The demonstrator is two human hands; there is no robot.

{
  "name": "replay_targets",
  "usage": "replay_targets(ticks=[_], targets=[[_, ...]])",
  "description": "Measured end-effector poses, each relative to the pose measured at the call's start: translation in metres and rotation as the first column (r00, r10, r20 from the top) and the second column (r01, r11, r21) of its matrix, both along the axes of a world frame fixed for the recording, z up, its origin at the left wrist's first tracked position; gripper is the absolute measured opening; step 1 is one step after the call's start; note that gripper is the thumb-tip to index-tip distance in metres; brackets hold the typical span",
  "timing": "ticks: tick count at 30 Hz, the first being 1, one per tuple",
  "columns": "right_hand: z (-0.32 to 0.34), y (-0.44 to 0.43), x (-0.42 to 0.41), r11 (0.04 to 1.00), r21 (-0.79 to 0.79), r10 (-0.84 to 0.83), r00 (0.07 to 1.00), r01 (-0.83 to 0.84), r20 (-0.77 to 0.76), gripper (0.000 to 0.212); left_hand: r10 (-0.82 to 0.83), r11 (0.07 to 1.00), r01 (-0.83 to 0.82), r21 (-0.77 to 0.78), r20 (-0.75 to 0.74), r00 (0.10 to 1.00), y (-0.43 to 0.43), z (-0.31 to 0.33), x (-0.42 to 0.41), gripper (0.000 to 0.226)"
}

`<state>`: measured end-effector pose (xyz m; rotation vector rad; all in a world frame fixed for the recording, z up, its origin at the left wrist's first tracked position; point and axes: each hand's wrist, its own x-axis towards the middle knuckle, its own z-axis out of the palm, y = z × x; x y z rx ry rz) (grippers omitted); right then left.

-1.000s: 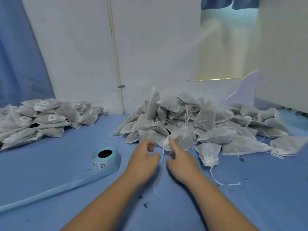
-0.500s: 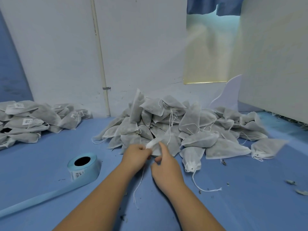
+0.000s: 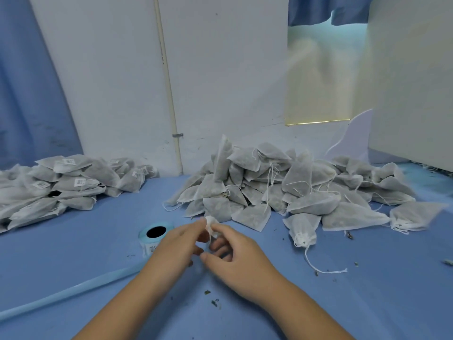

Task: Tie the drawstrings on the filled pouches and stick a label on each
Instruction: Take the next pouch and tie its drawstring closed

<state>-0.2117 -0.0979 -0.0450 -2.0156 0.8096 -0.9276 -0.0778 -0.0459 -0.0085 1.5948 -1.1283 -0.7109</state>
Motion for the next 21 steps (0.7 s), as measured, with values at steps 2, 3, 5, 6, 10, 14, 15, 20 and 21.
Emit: replay_targets(ticks=[2, 3, 5, 6, 10, 14, 15, 20, 21], targets=[[0.002, 0.009, 0.007, 0.999, 0.034, -0.023, 0.999, 0.022, 0.041, 0.043, 0.033, 0.999, -0.034, -0.036, -0.025, 0.999, 0.014, 0.001, 0.002, 0.041], [0.002, 0.012, 0.010, 0.999, 0.039, -0.034, 0.998, 0.032, 0.052, 0.034, 0.044, 0.998, -0.045, -0.050, -0.008, 0.999, 0.020, 0.001, 0.002, 0.043], [0.005, 0.018, 0.013, 0.999, 0.041, -0.034, 0.998, 0.032, 0.061, 0.017, 0.056, 0.995, -0.051, -0.089, 0.050, 0.997, 0.031, -0.004, 0.002, 0.044], [0.006, 0.020, 0.013, 0.998, 0.059, -0.028, 0.997, 0.024, 0.074, 0.016, 0.054, 0.992, -0.046, -0.118, 0.066, 0.996, 0.035, -0.008, 0.002, 0.044], [0.010, 0.024, 0.011, 0.976, 0.216, -0.020, 0.988, -0.013, 0.151, 0.032, 0.042, 0.979, -0.013, -0.204, 0.138, 0.990, 0.043, -0.017, 0.012, 0.040], [0.013, 0.022, 0.011, 0.952, 0.302, 0.008, 0.990, -0.050, 0.140, 0.039, 0.125, 0.961, -0.045, -0.272, 0.282, 0.951, 0.040, -0.030, 0.025, 0.016], [0.013, 0.023, 0.011, 0.950, 0.306, 0.016, 0.992, -0.054, 0.125, 0.038, 0.137, 0.960, -0.047, -0.277, 0.316, 0.939, 0.040, -0.034, 0.026, 0.022], [0.017, 0.030, 0.011, 0.943, 0.297, 0.132, 0.988, -0.151, 0.082, 0.030, 0.026, 0.959, 0.124, -0.254, 0.514, 0.857, 0.038, -0.046, 0.037, 0.046], [0.019, 0.032, 0.010, 0.937, 0.300, 0.155, 0.983, -0.178, 0.097, 0.029, 0.005, 0.952, 0.161, -0.259, 0.542, 0.841, 0.039, -0.045, 0.038, 0.045]])
